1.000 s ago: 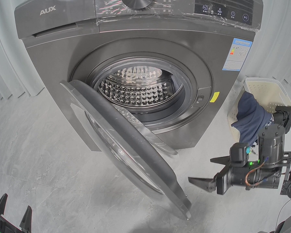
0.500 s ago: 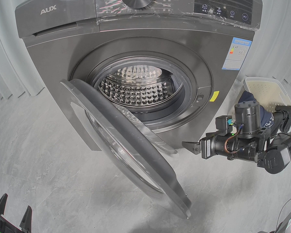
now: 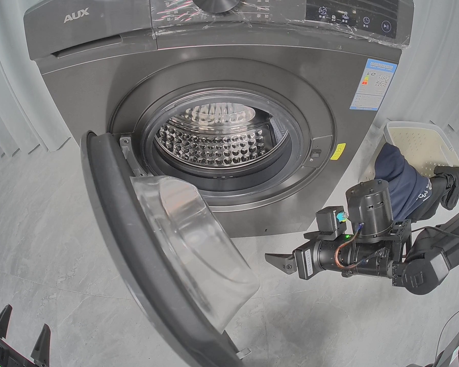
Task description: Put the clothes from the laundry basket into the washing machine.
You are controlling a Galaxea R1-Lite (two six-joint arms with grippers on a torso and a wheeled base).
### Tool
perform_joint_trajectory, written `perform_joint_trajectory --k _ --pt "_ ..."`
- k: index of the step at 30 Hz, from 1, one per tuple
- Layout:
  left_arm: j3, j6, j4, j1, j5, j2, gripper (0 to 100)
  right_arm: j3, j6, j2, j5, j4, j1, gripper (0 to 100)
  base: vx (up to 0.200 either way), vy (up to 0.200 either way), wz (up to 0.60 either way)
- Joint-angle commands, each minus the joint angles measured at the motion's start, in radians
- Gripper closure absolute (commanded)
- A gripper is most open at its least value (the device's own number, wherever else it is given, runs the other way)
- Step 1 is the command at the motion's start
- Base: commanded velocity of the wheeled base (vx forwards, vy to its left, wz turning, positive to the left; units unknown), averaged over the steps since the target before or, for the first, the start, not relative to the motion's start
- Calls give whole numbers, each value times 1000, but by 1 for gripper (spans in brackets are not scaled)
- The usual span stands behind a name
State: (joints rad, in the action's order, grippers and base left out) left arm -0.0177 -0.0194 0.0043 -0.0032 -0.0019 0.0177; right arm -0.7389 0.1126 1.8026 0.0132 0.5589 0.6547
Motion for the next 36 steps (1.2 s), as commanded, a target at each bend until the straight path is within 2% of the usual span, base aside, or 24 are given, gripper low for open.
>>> perform_joint_trajectory --k 1,4,7,10,18,21,25,34,36 --pt "13 1 0 0 0 -12 0 -8 1 -15 1 3 2 0 0 0 0" --pt "13 1 0 0 -1 -12 0 -42 10 26 11 6 2 0 0 0 0" --pt "13 1 0 0 0 -12 0 -91 32 87 33 10 10 0 -200 0 0" --pt "13 -1 0 0 0 -12 0 -134 47 132 33 6 20 0 -200 0 0" --pt "13 1 0 0 -1 -12 0 -160 50 170 31 10 74 0 0 0 0" --pt "13 -1 0 0 0 -12 0 -160 84 169 33 12 112 0 0 0 0" --pt "13 1 0 -1 0 -12 0 -175 91 164 36 12 100 0 0 0 0" --pt "13 1 0 0 0 -12 0 -231 95 225 36 13 102 0 -200 0 0" --pt "13 1 0 0 0 -12 0 -244 96 242 36 13 109 0 0 0 0"
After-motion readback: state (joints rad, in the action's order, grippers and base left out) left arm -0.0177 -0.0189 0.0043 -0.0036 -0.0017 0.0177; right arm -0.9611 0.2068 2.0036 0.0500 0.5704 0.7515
